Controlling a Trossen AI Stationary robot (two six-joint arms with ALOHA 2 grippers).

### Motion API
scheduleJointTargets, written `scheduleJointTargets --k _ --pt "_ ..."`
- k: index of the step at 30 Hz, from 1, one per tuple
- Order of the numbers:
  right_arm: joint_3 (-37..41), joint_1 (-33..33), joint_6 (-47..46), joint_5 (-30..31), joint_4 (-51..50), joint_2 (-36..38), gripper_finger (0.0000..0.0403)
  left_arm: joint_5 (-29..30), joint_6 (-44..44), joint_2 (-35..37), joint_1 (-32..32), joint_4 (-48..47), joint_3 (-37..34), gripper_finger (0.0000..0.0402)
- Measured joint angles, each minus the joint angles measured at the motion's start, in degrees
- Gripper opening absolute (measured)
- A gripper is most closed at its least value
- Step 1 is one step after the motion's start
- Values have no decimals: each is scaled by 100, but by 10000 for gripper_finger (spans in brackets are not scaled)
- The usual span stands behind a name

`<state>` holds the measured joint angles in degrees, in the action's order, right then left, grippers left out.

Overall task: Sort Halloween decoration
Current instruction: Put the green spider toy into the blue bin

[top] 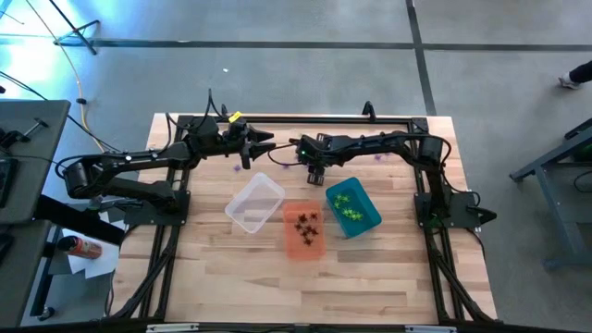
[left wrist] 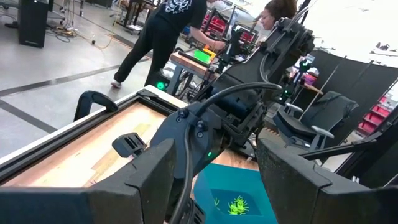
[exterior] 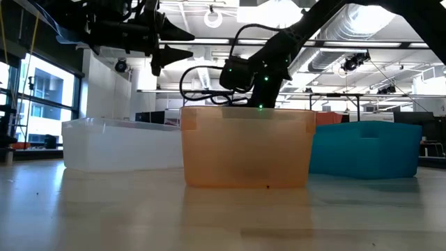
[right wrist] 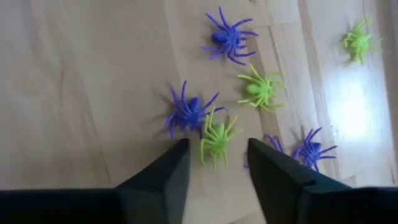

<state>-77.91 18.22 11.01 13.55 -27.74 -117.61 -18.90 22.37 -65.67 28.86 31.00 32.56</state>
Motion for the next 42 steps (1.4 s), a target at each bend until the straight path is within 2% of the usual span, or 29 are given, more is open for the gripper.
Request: scheduleJointTargets --k 3,6,8,11,13,18,22,29,35,38,42 --pt "0 0 -45 -4 -6 -12 104 3 -11 0 0 -2 0 209" --pt "0 11 -47 -3 22 -14 30 3 -30 0 0 -4 0 209" --pt "0 24 -45 -4 71 -14 10 3 -98 0 0 -14 0 209" --pt "0 28 -43 -3 58 3 17 3 -151 0 0 -43 0 209" --pt "0 28 3 -6 -31 96 6 3 -149 0 0 -117 0 209" --pt "0 91 84 -51 -436 594 3 0 -146 0 0 -305 0 209" --pt "0 252 -170 -84 -719 1129 2 -386 -103 0 0 -289 0 209" --pt "0 475 -857 -816 -859 2341 1 -602 -174 0 -2 -251 0 209" --pt "46 485 -1038 -1399 -840 3384 0 -603 -297 0 -17 -68 2 209" --pt "611 425 -1395 -1494 -363 4091 0 -603 -301 2 -53 127 2 209" --pt "2066 248 -2296 -1840 1169 5209 0 -605 -310 4 -102 385 4 209"
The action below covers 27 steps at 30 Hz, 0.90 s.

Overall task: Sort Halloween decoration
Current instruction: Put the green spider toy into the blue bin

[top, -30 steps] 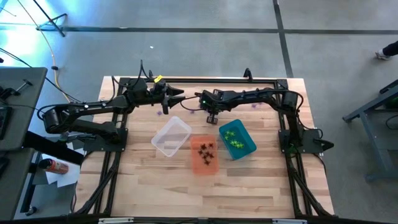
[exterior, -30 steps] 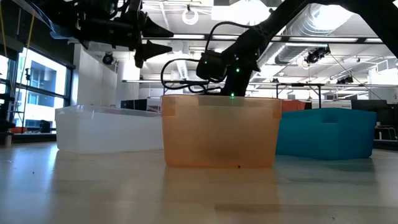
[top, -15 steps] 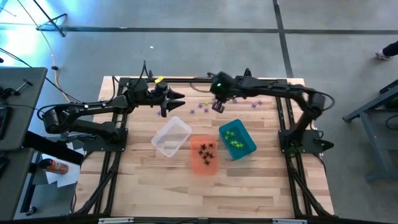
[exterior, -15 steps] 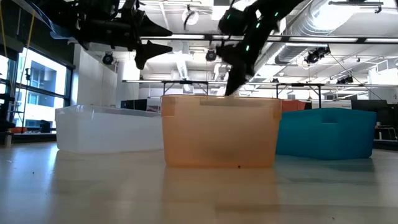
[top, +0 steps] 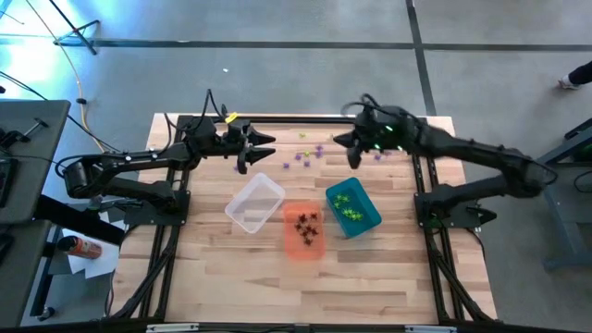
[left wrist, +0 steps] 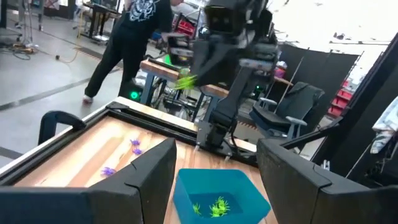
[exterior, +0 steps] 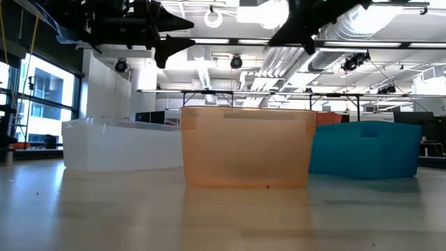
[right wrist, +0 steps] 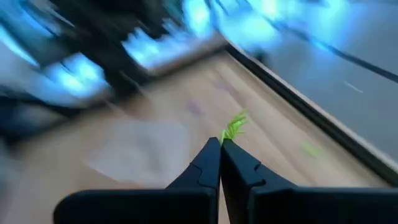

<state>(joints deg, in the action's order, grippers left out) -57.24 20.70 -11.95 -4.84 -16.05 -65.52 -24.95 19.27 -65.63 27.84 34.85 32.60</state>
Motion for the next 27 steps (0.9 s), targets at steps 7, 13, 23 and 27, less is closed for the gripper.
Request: scheduleJointTargets --k 7,13,23,27 --pt "1943 -706 -736 -410 3710 931 0 1 8 0 -126 177 0 209" --pt "2101 -851 -881 -312 4046 928 0 2 11 0 -219 240 0 209" --pt "227 -993 -708 -965 -2212 365 0 20 9 0 -215 227 0 209" --pt "126 -1220 -755 -1549 -3071 -60 0 21 9 -2 -215 189 0 209"
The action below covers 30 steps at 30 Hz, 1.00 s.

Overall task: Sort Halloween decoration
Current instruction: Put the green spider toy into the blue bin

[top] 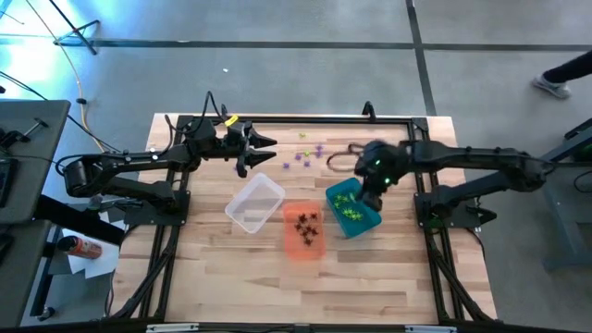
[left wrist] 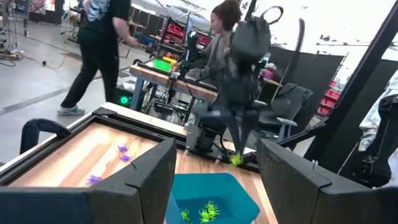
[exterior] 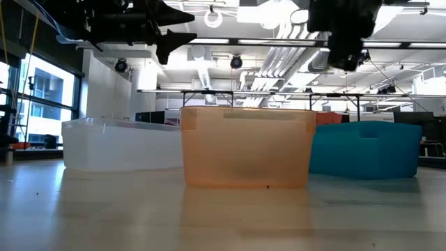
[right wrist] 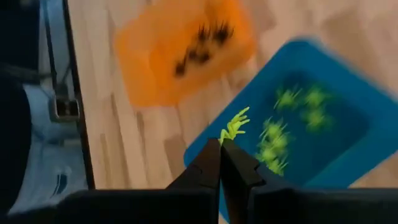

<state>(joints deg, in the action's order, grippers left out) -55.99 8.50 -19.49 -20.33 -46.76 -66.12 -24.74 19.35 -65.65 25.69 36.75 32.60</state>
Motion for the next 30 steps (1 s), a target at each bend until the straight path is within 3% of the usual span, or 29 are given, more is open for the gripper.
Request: scheduleJointTargets --k 3,9,22,30 --pt "209 -203 -129 -42 104 -320 0 1 0 0 0 -12 0 209" --pt "303 -298 -800 1013 161 -1171 0 1 -1 0 2 -285 0 209" --pt "-88 -239 -1805 1130 -111 -2813 0 1 -4 -2 2 -384 -4 209" --pt "-88 -257 -1952 1581 -29 -3164 0 1 -4 -2 11 -386 -4 209"
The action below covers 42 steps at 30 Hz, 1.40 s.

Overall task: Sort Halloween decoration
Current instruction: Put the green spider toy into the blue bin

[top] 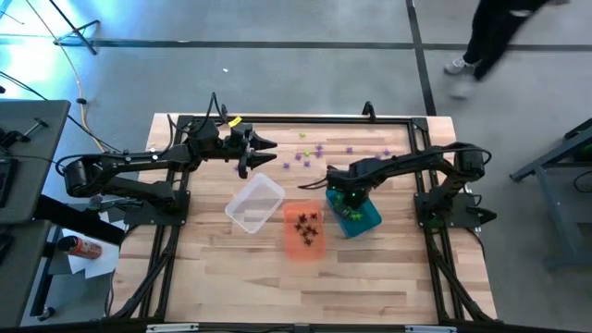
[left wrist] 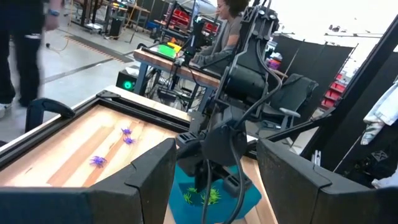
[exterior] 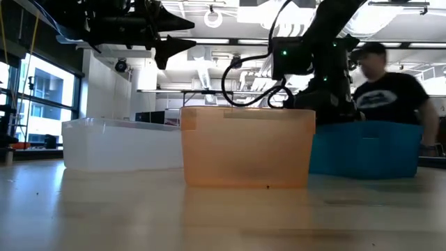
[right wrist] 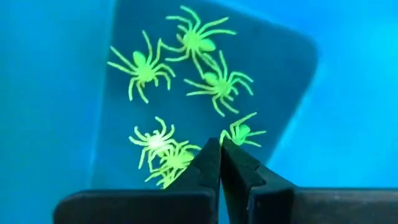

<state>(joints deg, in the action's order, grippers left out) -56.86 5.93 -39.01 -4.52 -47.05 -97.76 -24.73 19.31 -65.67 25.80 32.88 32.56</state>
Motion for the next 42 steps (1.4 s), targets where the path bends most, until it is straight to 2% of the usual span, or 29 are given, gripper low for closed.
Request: scheduleJointTargets --k 4,7,14,19,24,30,34,38,42 --pt "0 0 -221 195 61 -2 6 0 0 0 0 1 0 209" --pt "0 0 -428 194 57 -2 30 0 0 0 0 0 0 209" --pt "-331 -37 46 -1 -269 -2 141 0 0 0 0 -1 0 209" --pt "-1032 -108 1107 35 -814 223 198 0 0 0 0 -5 0 209" --pt "-1464 -58 1740 174 -1130 854 208 0 0 0 4 -8 0 209" --pt "-1381 126 1950 734 -994 2173 209 0 -2 0 4 -4 0 209" --pt "-759 270 1675 872 290 3150 209 0 -2 0 45 -4 0 209" --pt "355 427 1355 781 3101 3838 209 2 0 0 53 -2 0 209" --pt "1360 500 1460 746 5881 3838 209 2 -2 0 37 -2 0 209"
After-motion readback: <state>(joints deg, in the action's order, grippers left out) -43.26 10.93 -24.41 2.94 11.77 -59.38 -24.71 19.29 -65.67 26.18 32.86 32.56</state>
